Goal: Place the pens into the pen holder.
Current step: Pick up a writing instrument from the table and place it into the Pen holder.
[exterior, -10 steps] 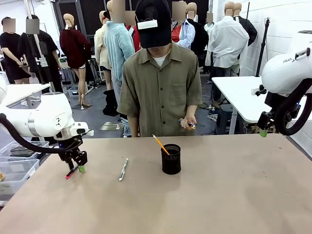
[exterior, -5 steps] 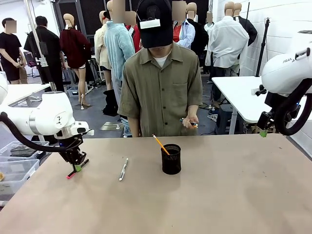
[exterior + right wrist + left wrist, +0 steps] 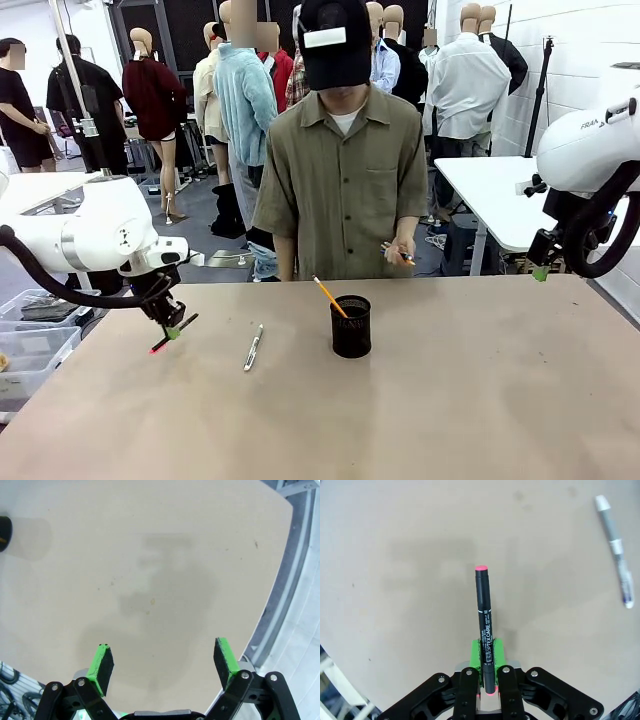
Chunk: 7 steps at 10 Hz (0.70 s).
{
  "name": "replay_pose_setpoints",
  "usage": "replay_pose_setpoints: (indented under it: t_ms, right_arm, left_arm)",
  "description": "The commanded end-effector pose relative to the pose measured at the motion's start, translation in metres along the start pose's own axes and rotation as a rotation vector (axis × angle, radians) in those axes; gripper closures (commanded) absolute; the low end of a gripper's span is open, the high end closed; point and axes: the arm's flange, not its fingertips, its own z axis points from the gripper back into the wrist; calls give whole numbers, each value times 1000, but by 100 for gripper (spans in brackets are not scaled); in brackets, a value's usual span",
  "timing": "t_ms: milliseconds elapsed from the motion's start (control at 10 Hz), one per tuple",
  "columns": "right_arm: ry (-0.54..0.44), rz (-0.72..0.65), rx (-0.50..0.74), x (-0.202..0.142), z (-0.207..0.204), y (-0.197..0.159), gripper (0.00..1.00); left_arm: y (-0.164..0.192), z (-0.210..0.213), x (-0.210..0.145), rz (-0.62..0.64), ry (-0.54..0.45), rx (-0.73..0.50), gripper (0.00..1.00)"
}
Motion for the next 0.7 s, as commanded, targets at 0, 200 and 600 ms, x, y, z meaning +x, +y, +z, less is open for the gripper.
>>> replay_pose_setpoints:
  t_ms: [0,200,600]
  right_arm:
    - [6,8,-12,-3,0,0,0]
    - [6,8,-12,-3,0,0,0]
    - [6,8,-12,-3,0,0,0]
  left_arm:
    - [-16,21,-23,-145,-168,-66,100]
    - [-40,42,-23,-355,-370,-139,100]
    - [-75,53,-2,-614,-619,-261,100]
